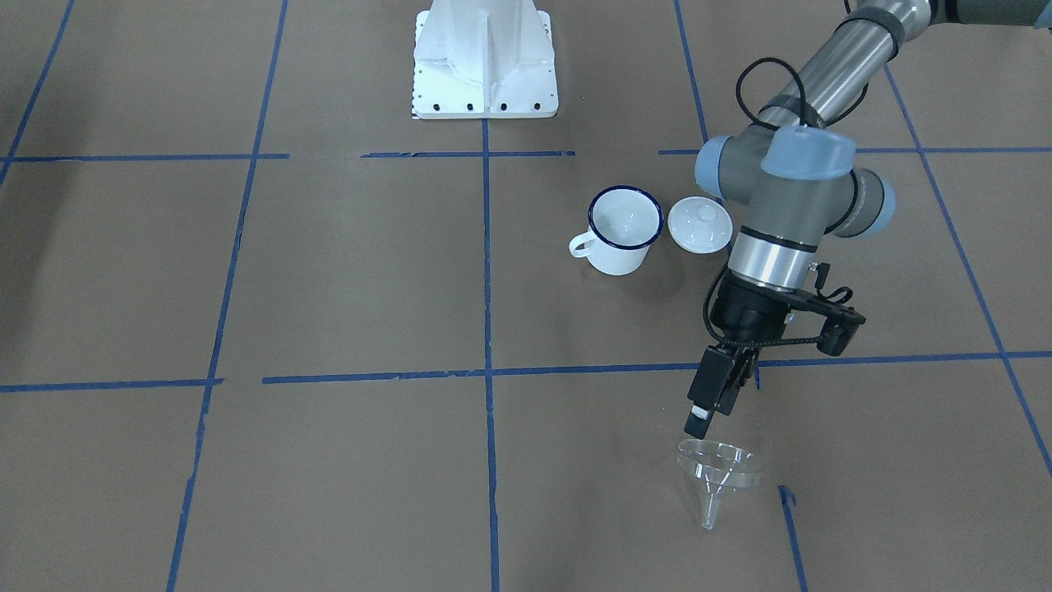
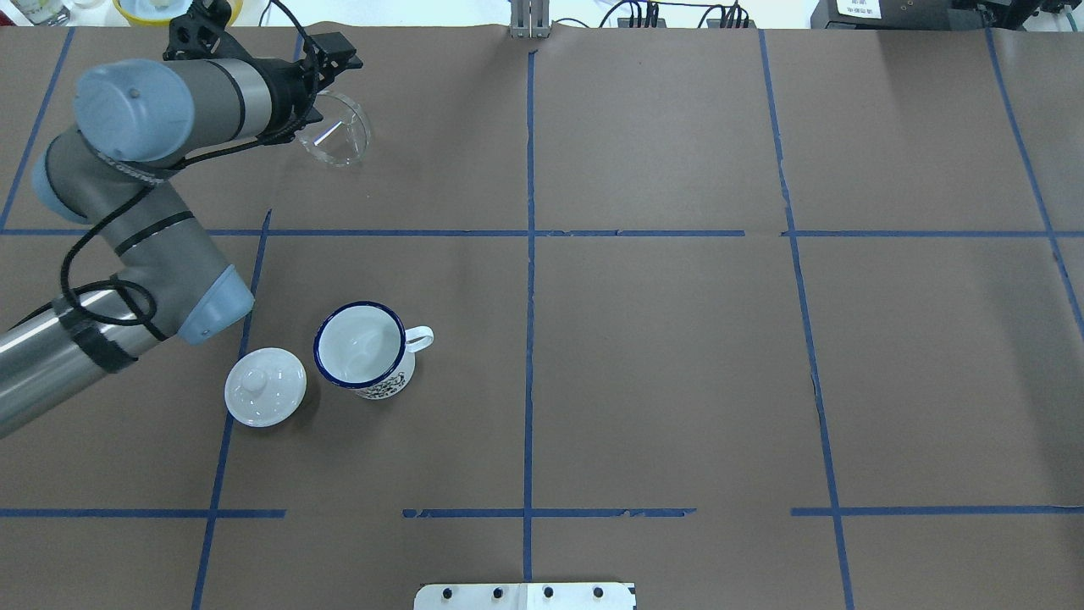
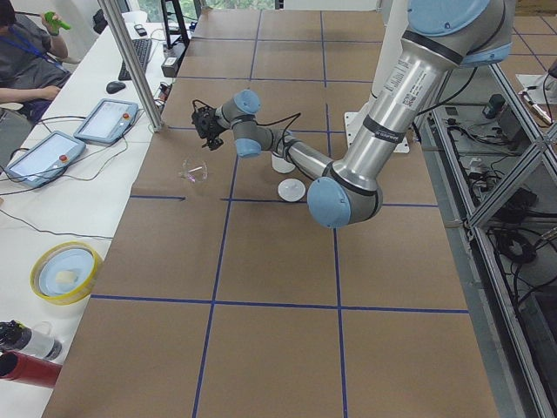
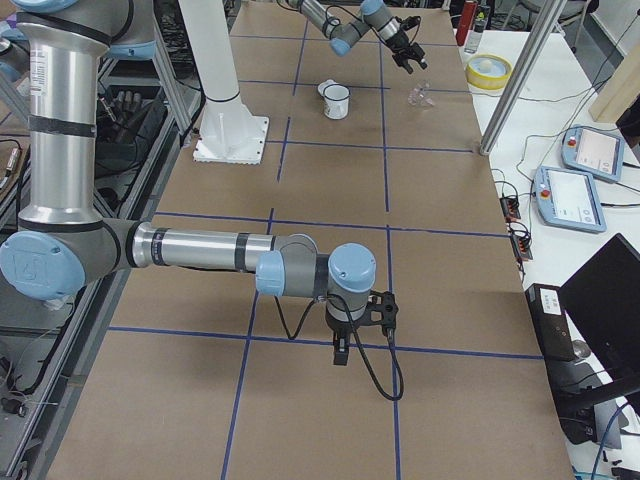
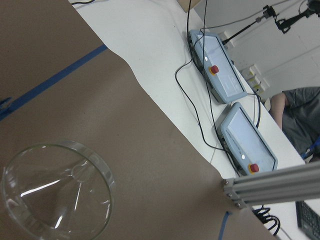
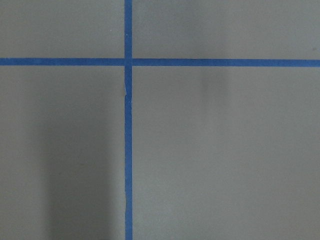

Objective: Remove funnel from cup
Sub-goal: 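Lower the funnel onto the table and open the left gripper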

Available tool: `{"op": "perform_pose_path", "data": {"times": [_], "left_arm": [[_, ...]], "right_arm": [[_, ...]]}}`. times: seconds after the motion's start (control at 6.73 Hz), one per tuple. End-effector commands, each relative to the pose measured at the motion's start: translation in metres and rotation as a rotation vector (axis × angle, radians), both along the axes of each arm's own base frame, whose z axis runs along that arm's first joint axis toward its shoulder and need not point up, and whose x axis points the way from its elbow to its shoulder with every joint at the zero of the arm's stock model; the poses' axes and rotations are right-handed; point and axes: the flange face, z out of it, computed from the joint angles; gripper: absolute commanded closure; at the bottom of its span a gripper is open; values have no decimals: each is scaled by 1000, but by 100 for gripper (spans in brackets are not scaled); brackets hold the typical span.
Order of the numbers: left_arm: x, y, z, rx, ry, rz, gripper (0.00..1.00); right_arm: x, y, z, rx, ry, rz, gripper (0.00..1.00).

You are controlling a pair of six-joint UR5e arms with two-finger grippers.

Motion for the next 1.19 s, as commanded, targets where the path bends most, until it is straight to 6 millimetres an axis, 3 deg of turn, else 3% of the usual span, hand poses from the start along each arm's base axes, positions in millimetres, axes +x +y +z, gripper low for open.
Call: {"op": "perform_pose_path", "data": {"times": [0.0,0.3,0.45,0.59,0.74,1.04], "left_arm": [[-54,72,-36,31,-168,199,0],[-116,117,-79,23,-307,320,0],[-148,163,-68,67,-394,390,0],[-152,201,-51,65,-419,455,0],[-119,204,-32,130,-503,583,0],[-66,193,17,97,-544,749,0]], "right_arm": [[0,0,0,0,0,0,0],[0,0,0,0,0,0,0],[0,0,1,-2,0,0,0],[0,0,1,-2,0,0,0],[0,0,1,-2,0,0,0],[0,0,1,-2,0,0,0]]}}
